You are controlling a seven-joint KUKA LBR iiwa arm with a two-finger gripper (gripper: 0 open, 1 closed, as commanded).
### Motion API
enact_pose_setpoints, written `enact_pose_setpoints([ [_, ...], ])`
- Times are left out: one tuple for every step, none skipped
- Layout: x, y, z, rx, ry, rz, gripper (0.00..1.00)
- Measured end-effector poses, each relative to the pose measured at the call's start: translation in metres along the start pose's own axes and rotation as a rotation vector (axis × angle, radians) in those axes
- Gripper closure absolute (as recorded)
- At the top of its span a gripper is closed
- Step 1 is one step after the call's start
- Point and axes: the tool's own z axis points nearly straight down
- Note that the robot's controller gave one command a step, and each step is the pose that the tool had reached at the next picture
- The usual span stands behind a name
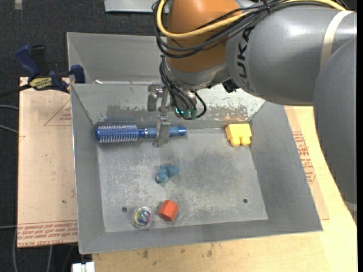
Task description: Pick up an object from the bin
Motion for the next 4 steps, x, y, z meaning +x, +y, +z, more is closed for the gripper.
enact_pose_setpoints([
  [-0.023,0.002,0.174,-0.004,-0.011,0.092,0.00],
  [-0.003,0.057,0.143,-0.003,-0.011,-0.014,0.00],
  [0.014,0.055,0.142,-0.002,-0.006,0.205,0.00],
  [0.024,0.053,0.175,-0.002,-0.005,0.390,0.00],
])
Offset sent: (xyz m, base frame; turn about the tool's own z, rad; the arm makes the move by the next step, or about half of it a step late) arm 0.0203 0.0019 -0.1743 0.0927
